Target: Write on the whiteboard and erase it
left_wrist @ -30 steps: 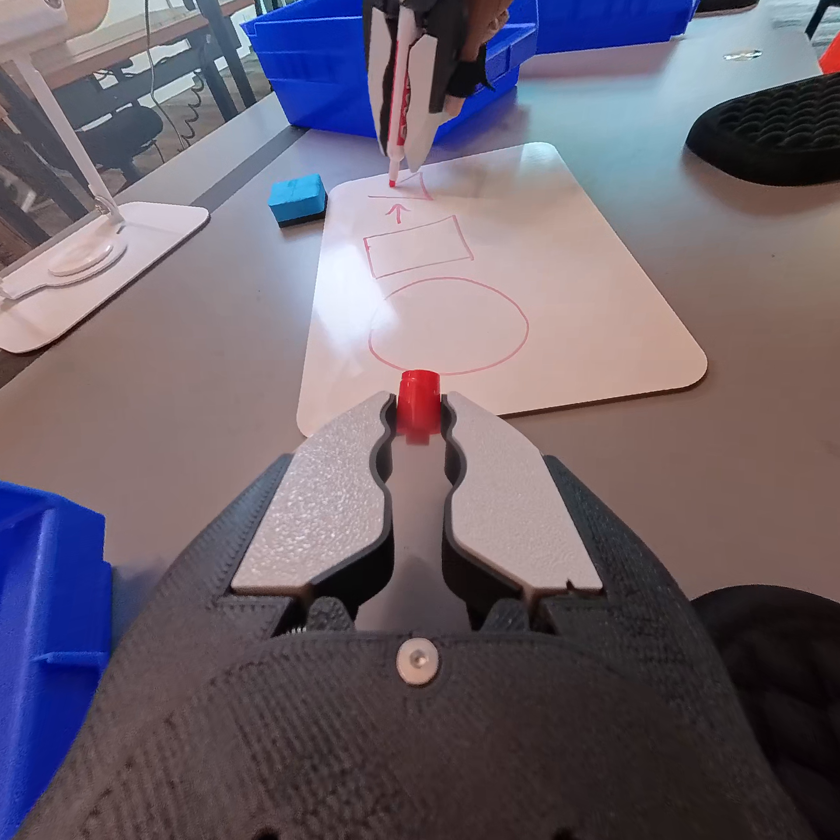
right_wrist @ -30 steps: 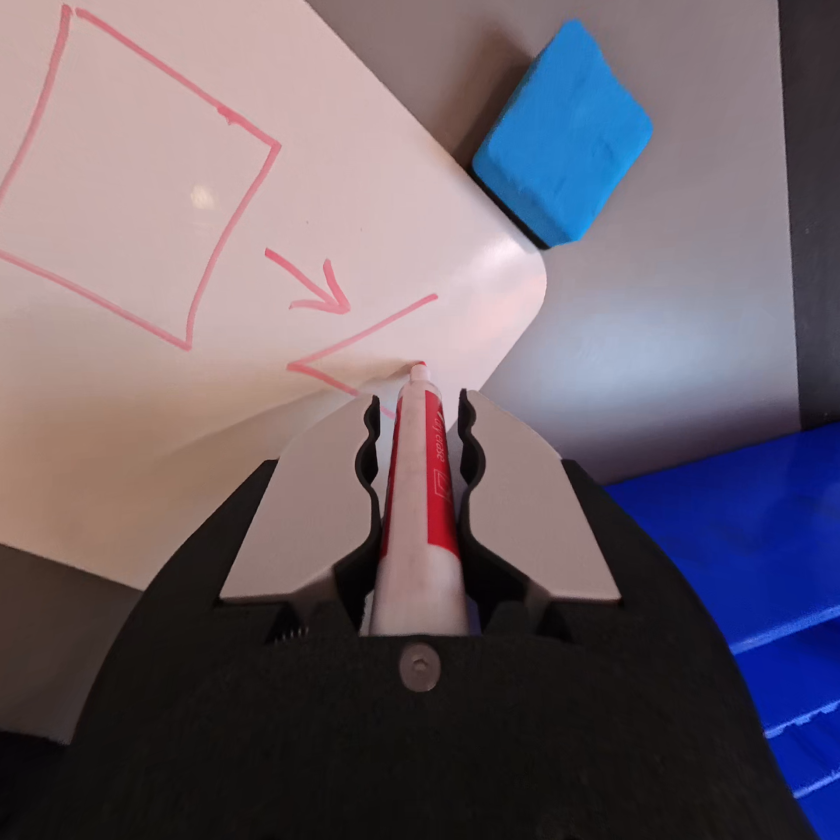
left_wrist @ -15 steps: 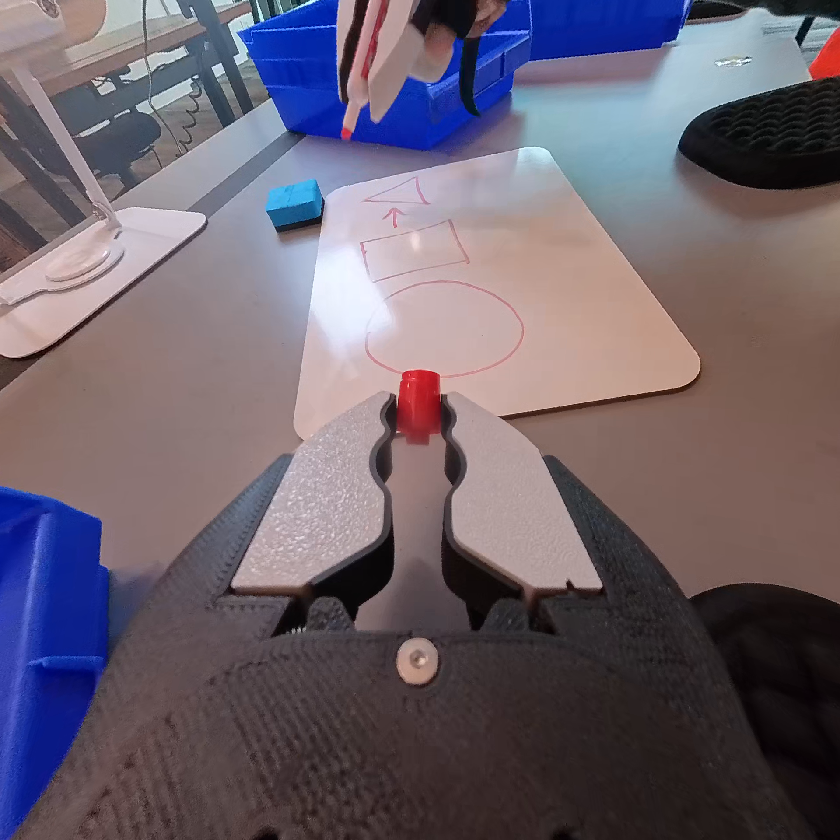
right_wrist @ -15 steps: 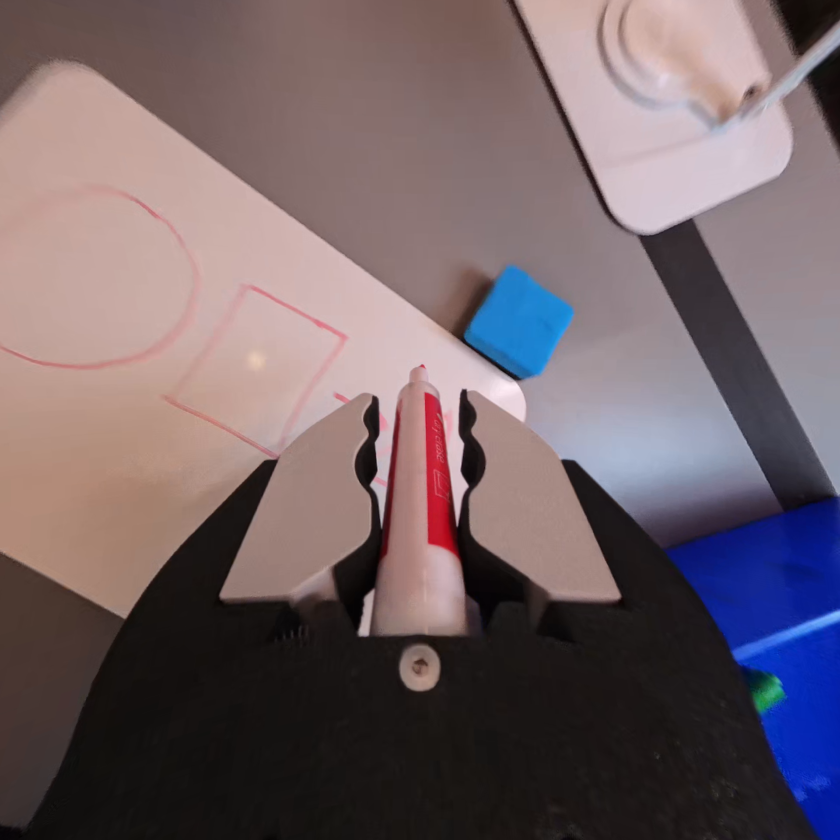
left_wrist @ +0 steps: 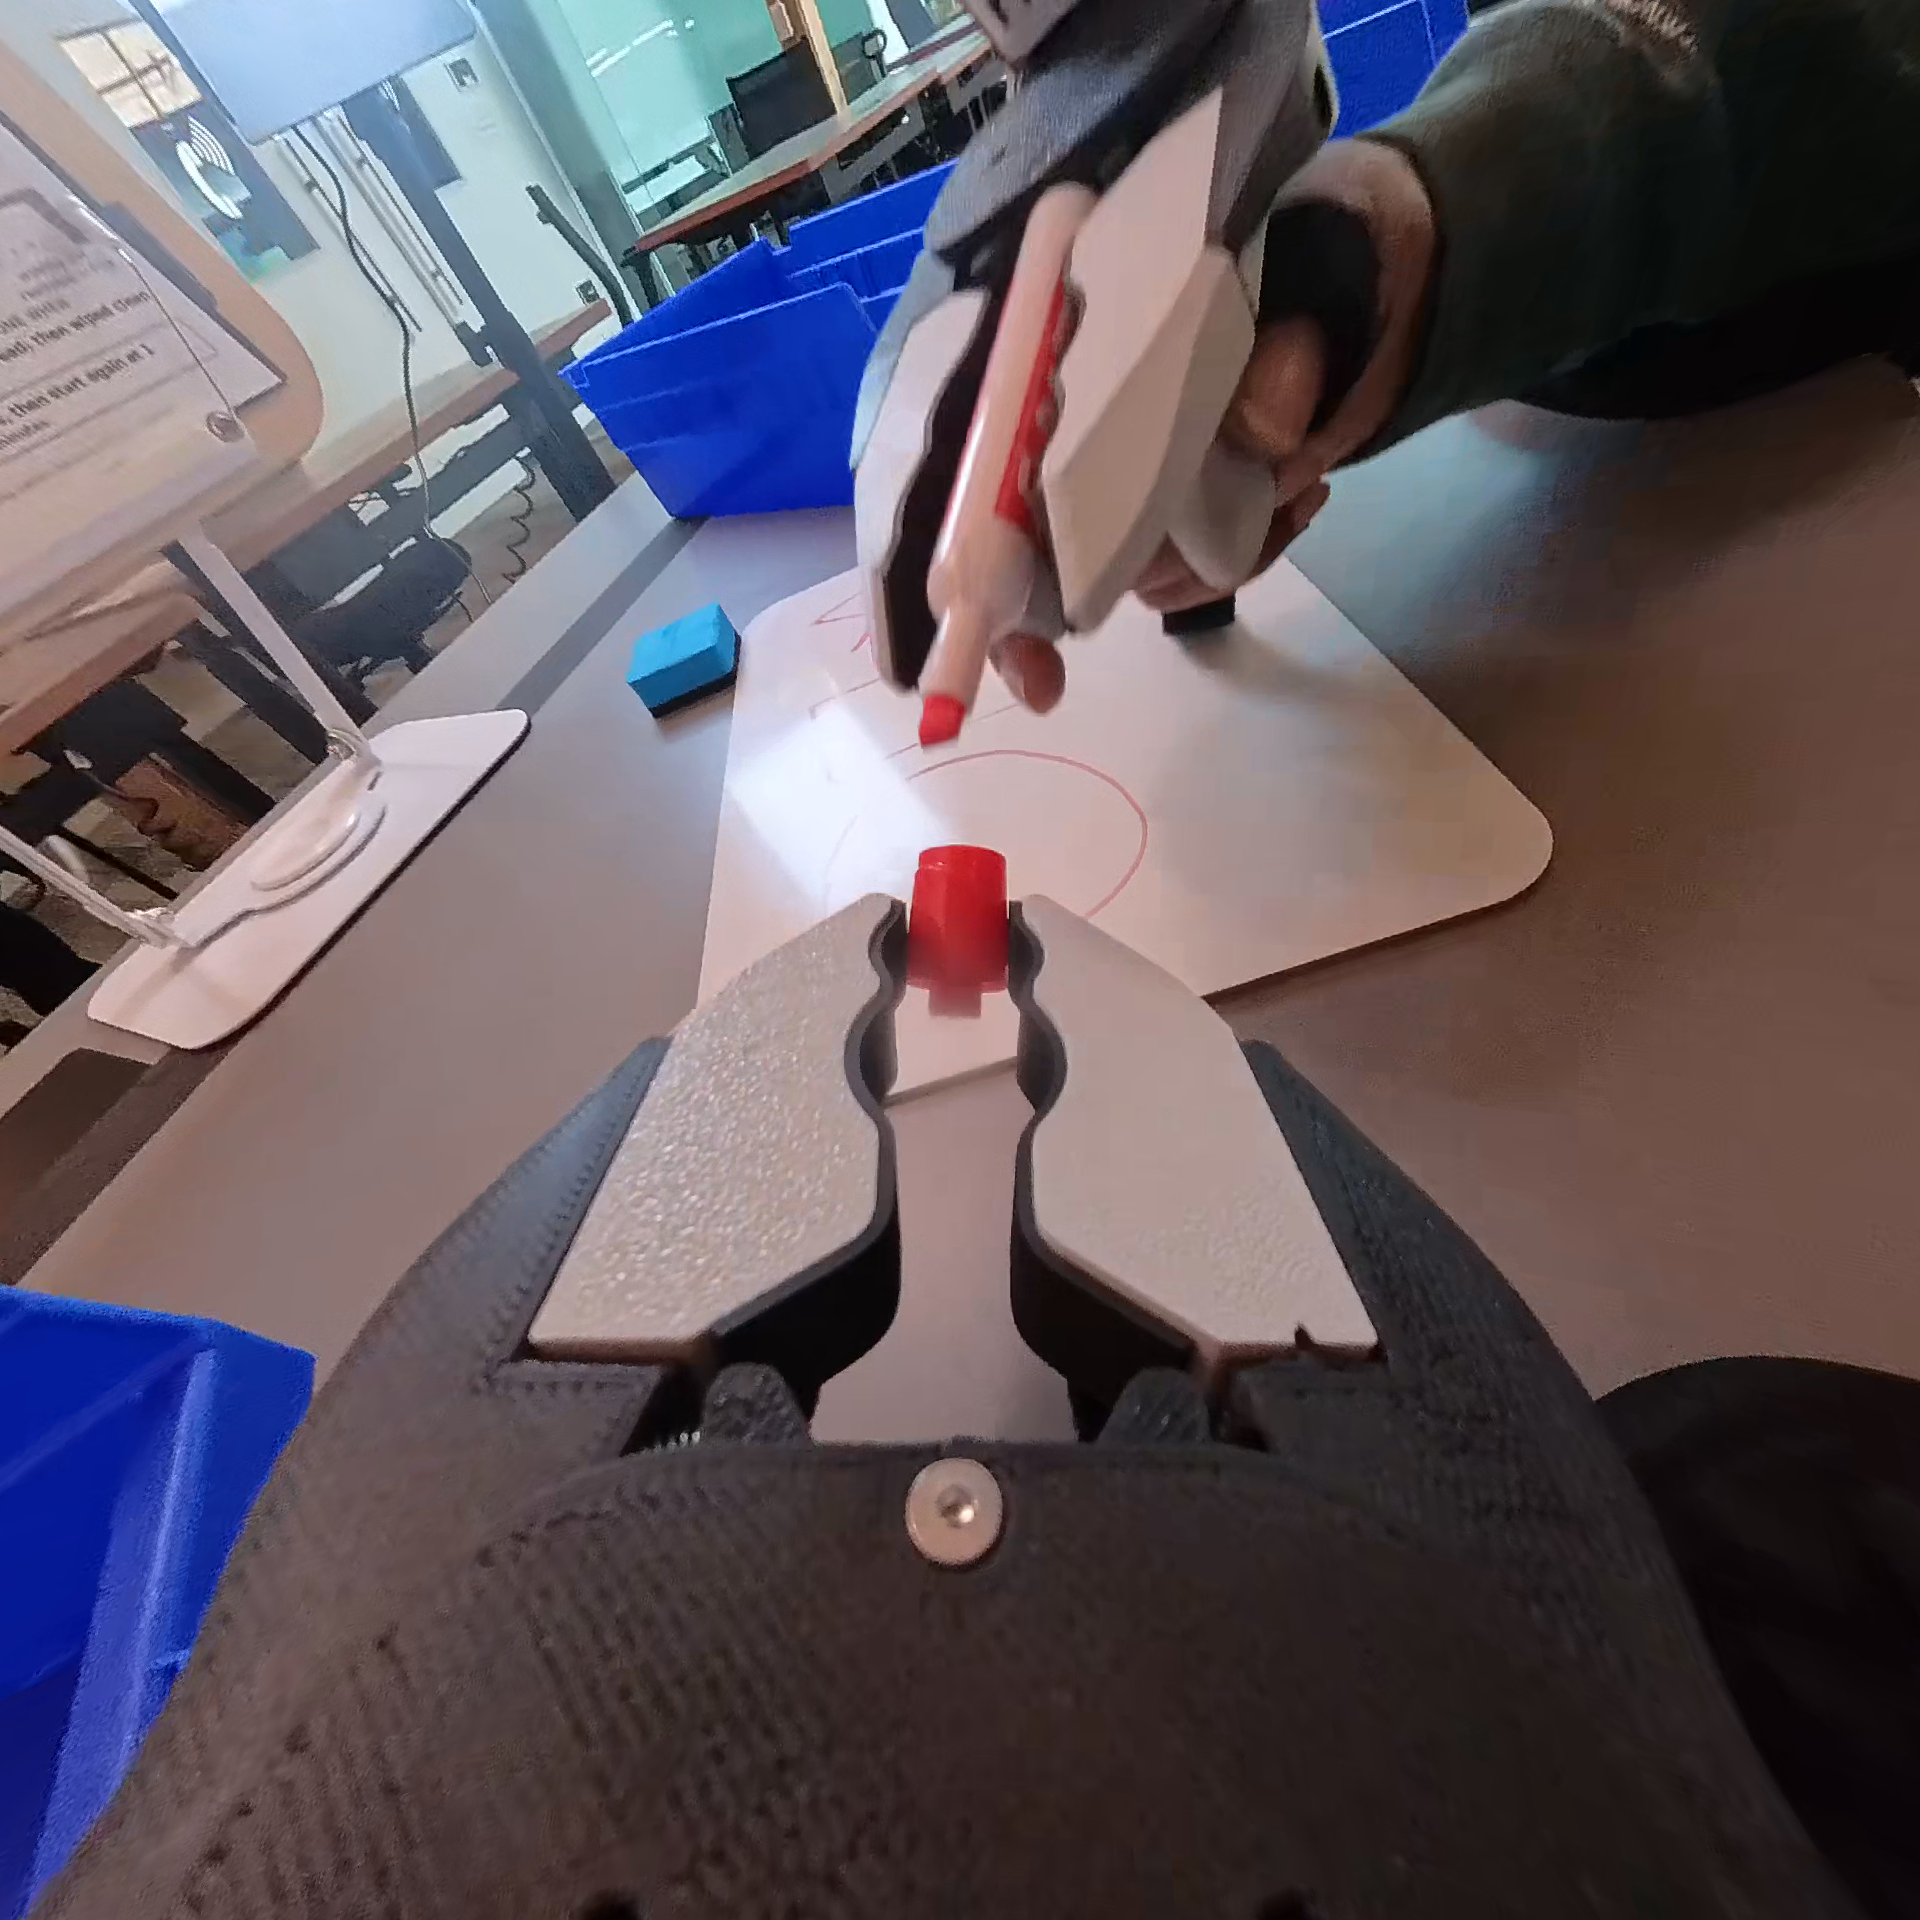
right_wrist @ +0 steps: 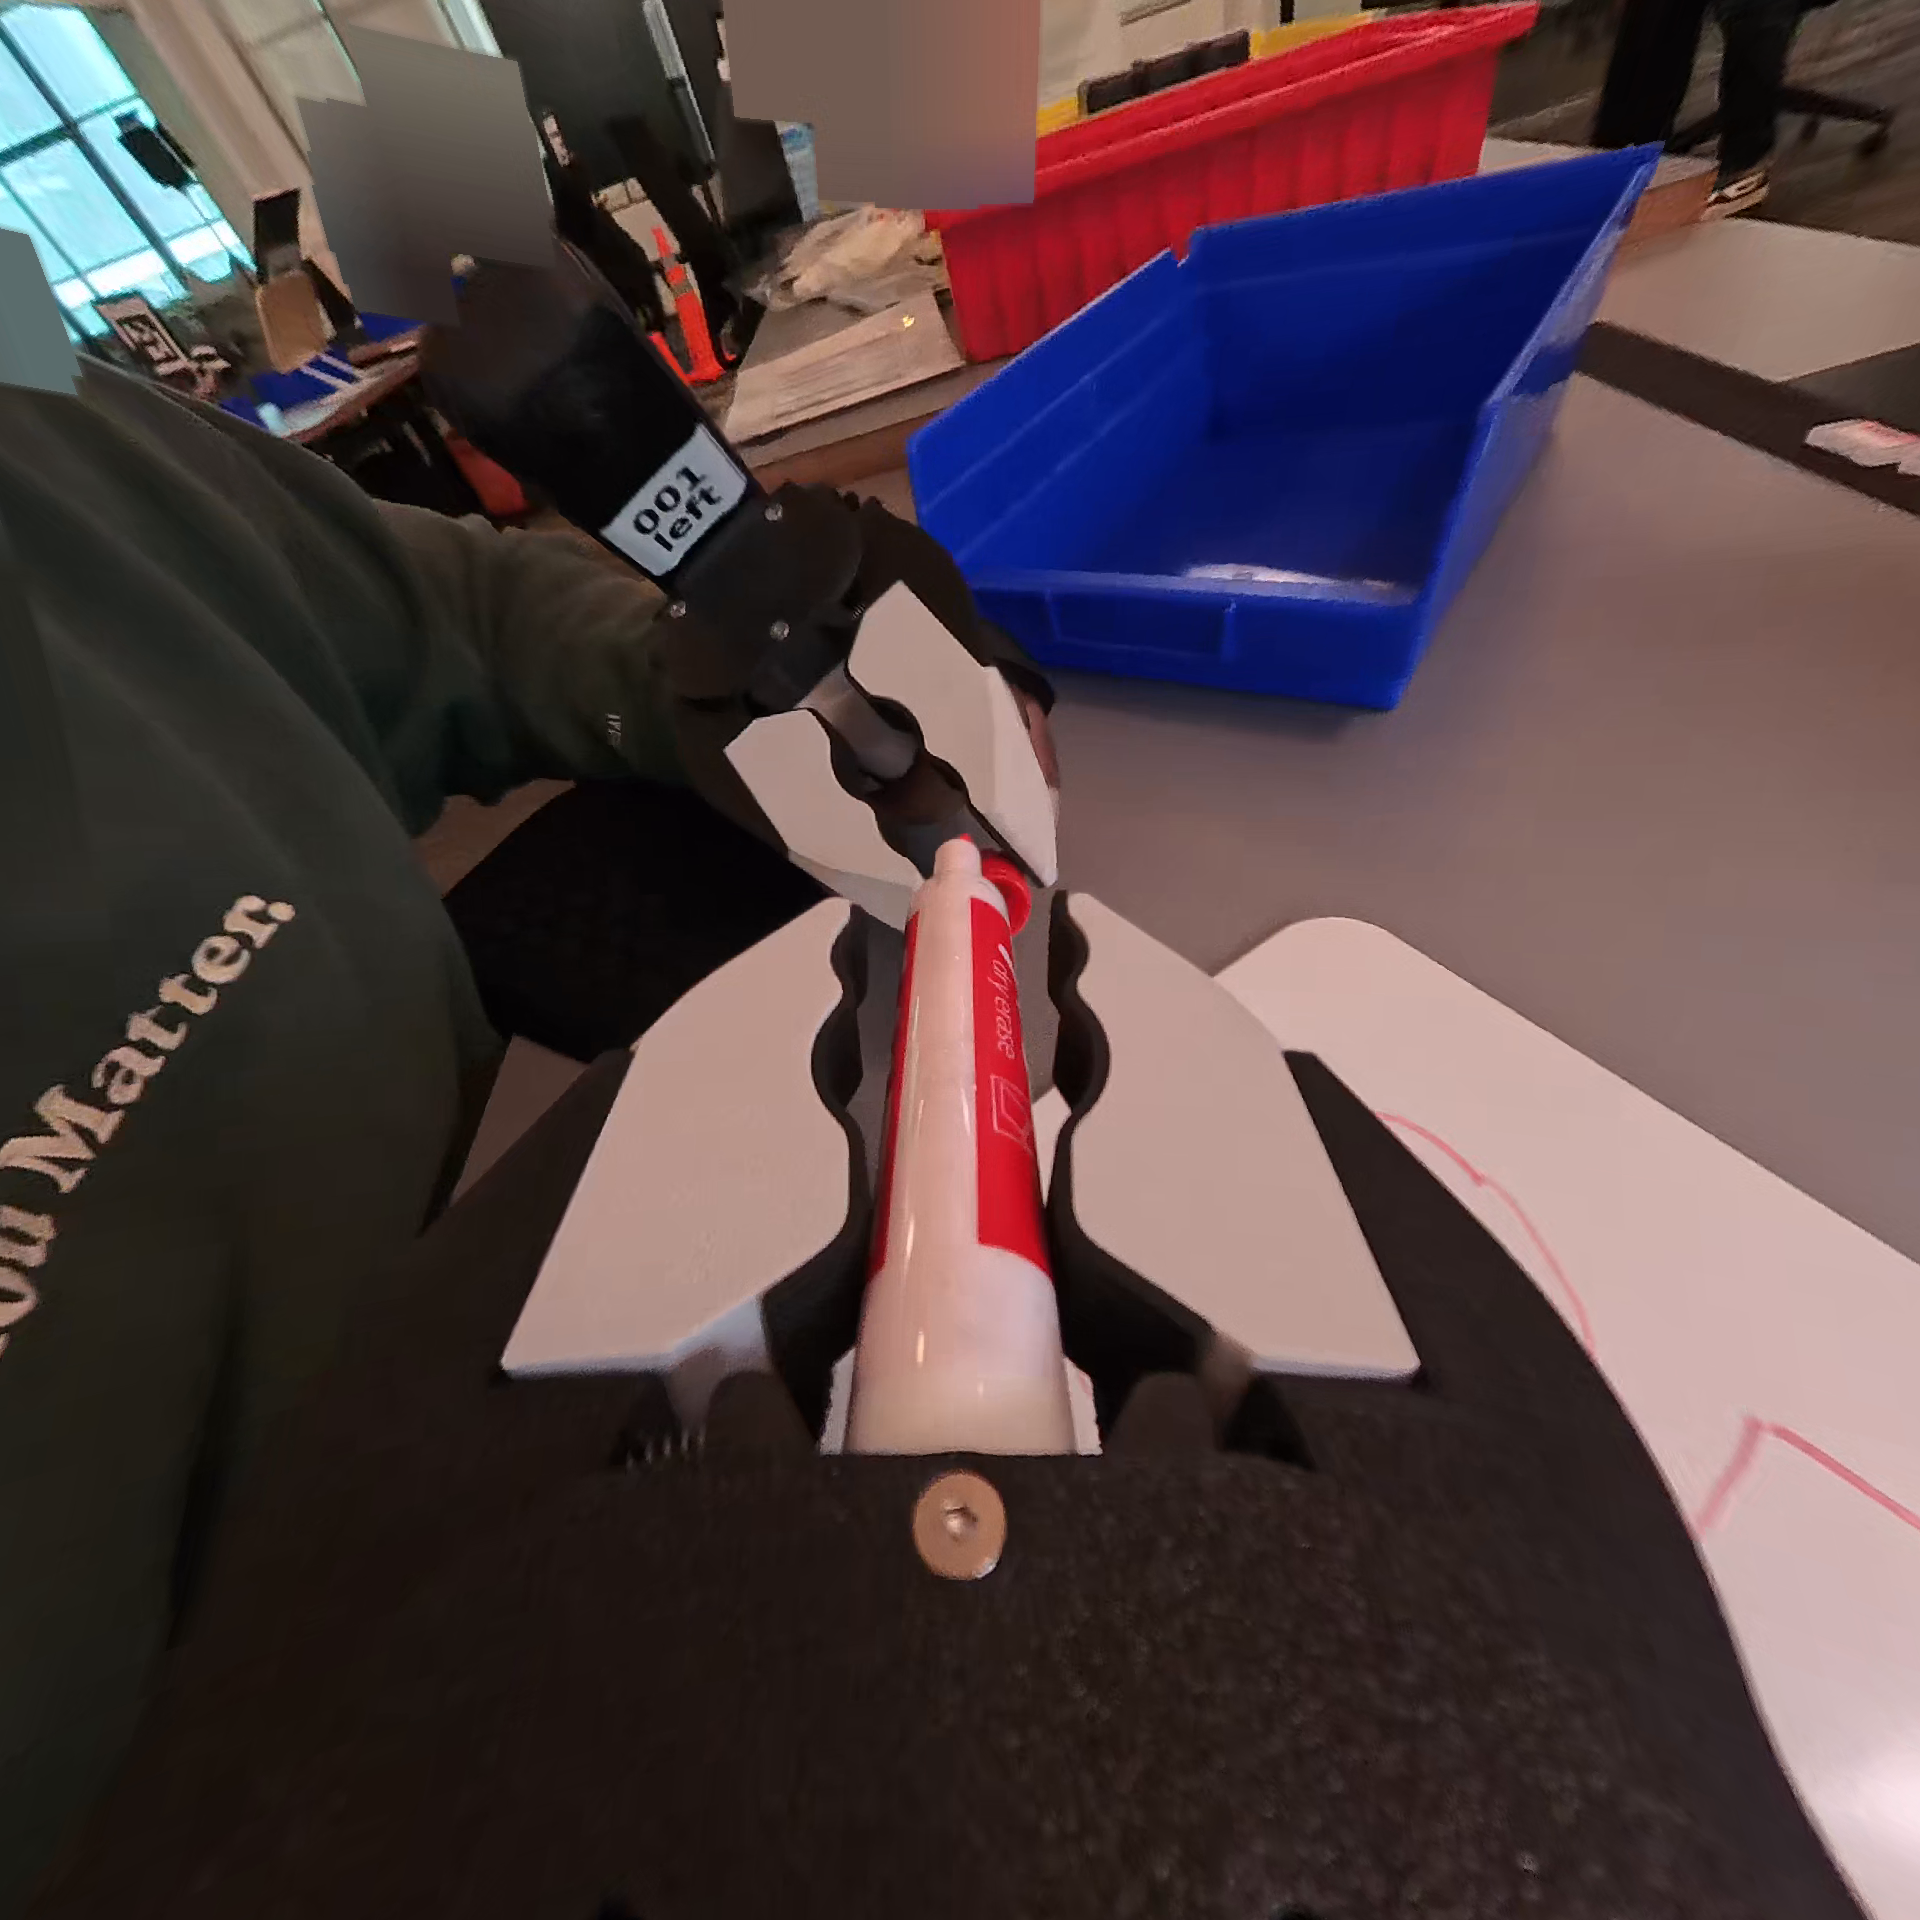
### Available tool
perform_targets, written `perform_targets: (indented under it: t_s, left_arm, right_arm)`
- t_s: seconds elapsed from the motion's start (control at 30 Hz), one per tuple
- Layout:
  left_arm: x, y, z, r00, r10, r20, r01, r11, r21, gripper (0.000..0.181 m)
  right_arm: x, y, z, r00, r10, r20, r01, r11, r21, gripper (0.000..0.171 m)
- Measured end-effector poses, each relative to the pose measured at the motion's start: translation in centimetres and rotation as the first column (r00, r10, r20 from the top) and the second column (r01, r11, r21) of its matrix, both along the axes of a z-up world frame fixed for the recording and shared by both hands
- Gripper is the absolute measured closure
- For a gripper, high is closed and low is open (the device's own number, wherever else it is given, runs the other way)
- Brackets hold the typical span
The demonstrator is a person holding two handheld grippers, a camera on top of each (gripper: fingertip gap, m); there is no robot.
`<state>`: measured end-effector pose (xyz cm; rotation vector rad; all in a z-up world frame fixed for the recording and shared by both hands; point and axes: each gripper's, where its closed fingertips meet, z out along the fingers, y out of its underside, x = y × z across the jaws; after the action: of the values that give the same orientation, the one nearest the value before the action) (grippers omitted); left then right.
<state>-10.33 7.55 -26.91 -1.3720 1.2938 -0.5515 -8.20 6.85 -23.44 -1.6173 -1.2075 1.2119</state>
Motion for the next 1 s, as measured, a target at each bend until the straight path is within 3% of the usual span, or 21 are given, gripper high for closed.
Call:
perform_targets:
  t_s: [0.2, 0.5, 0.73, 1.0]
  left_arm:
    - [-0.1, 0.1, 0.2, 1.000, 0.009, -0.011, -0.009, 1.000, 0.018, 0.163]
    - [0.3, -1.1, -0.9, 0.984, 0.000, -0.177, 0.018, 0.994, 0.104, 0.165]
    - [0.8, -2.1, -0.2, 0.986, -0.023, -0.166, 0.048, 0.988, 0.148, 0.168]
    - [0.7, -2.0, 2.0, 0.995, -0.038, -0.097, 0.055, 0.983, 0.173, 0.168]
  right_arm:
    - [-0.7, 0.0, -2.3, 0.998, -0.002, 0.066, 0.003, 1.000, -0.011, 0.137]
    - [-2.1, -0.9, -3.9, 0.987, -0.004, 0.159, -0.001, 0.999, 0.032, 0.138]
    - [-2.5, -1.8, -3.5, 0.996, 0.001, 0.092, 0.005, 0.998, -0.066, 0.139]
    - [-3.2, -2.1, -1.7, 0.994, 0.033, -0.105, -0.062, 0.955, -0.289, 0.139]
